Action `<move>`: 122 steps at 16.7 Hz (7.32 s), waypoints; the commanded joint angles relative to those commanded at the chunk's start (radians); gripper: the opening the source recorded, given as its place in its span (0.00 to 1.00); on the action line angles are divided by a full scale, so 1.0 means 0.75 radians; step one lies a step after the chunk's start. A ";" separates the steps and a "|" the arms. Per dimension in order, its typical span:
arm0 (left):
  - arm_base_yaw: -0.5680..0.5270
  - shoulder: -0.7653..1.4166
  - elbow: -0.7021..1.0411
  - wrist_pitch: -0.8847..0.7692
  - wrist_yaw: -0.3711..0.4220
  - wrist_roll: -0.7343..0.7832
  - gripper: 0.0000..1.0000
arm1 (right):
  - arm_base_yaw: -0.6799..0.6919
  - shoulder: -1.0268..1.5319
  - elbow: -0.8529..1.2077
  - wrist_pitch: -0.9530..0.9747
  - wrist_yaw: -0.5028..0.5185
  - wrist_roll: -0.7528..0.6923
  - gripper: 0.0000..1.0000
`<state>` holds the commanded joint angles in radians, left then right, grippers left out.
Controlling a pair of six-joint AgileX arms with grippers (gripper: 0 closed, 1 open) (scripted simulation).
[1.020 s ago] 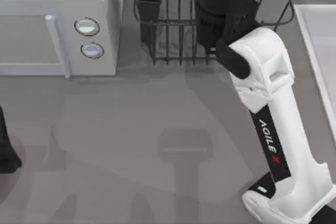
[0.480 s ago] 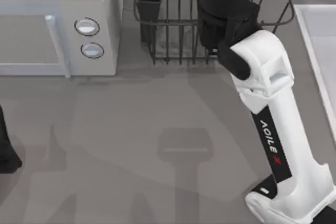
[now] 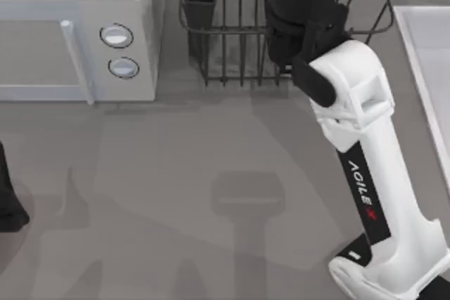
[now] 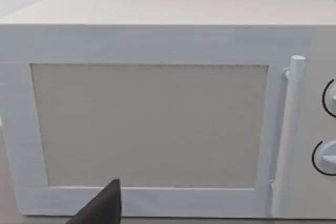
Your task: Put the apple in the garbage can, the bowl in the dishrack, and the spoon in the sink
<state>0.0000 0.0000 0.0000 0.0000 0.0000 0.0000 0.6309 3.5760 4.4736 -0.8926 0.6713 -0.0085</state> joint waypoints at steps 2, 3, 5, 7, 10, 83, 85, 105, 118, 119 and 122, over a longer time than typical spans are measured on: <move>0.000 0.000 0.000 0.000 0.000 0.000 1.00 | 0.000 0.000 0.000 0.000 0.000 0.000 0.98; 0.000 0.000 0.000 0.000 0.000 0.000 1.00 | 0.000 0.000 0.000 0.000 0.000 0.000 1.00; 0.000 0.000 0.000 0.000 0.000 0.000 1.00 | 0.000 0.000 0.000 0.000 0.000 0.000 1.00; 0.000 0.000 0.000 0.000 0.000 0.000 1.00 | 0.000 0.000 0.000 0.000 0.000 0.000 1.00; 0.000 0.000 0.000 0.000 0.000 0.000 1.00 | 0.000 0.000 0.000 0.000 0.000 0.000 1.00; 0.000 0.000 0.000 0.000 0.000 0.000 1.00 | -0.839 -3.030 -4.870 -0.182 -0.894 0.457 1.00; 0.000 0.000 0.000 0.000 0.000 0.000 1.00 | -0.838 -3.021 -4.864 -0.190 -0.895 0.459 1.00; 0.000 0.000 0.000 0.000 0.000 0.000 1.00 | -0.833 -2.697 -5.196 0.467 -0.895 0.470 1.00; 0.000 0.000 0.000 0.000 0.000 0.000 1.00 | -0.833 -2.697 -5.196 0.467 -0.895 0.470 0.10; 0.000 0.000 0.000 0.000 0.000 0.000 1.00 | -0.833 -2.697 -5.196 0.467 -0.895 0.470 0.02; 0.000 0.000 0.000 0.000 0.000 0.000 1.00 | -0.833 -2.697 -5.196 0.467 -0.895 0.470 0.00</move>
<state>0.0000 0.0000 0.0000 0.0000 0.0000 0.0000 0.0062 1.5533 0.5765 -0.5426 -0.0001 0.3439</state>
